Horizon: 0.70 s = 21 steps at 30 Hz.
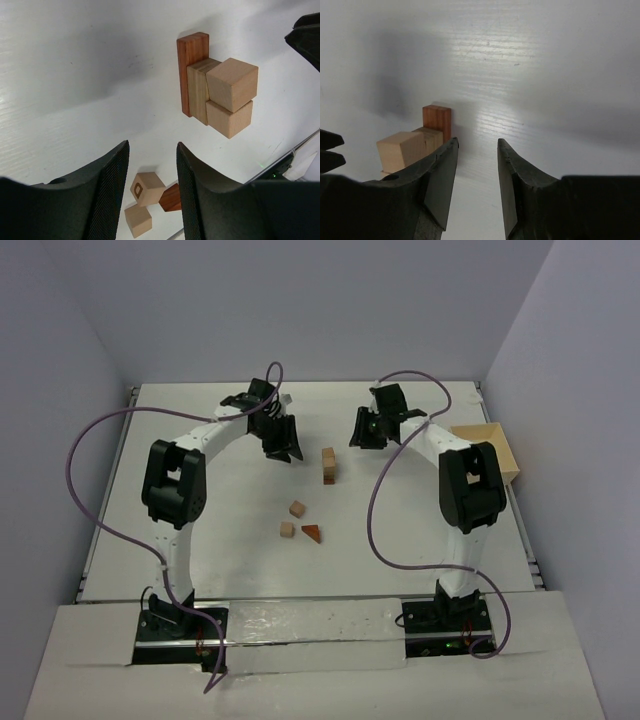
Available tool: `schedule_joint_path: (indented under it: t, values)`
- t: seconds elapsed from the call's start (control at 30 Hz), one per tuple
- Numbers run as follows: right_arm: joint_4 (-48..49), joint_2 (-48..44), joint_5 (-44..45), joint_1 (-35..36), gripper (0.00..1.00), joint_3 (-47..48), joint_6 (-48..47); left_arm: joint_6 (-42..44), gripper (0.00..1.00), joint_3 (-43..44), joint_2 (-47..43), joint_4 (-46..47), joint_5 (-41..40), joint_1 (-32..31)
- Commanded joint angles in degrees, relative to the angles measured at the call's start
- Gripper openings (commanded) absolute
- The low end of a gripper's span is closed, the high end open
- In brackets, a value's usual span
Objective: Build the wood block tower
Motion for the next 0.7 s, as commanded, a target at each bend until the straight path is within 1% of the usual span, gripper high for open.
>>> schedule_joint_path:
  t: [0.0,0.3,0.67]
  values:
    - [-1.0,1.6,1.4,0.7,0.47,3.4,0.1,0.0,0.5,2.9,-0.7,0.7,-0.6,0.3]
    - [-0.7,2.2,1.1,2.9,0.53,3.4,-0.1,-0.1,0.55,4.1,0.1,0.3,-0.6,0.8]
    - [-0.9,2.1,0.5,4.6,0.6,3.9,-0.5,-0.1,0.54,4.0,-0.2,0.4,-0.5,0.9]
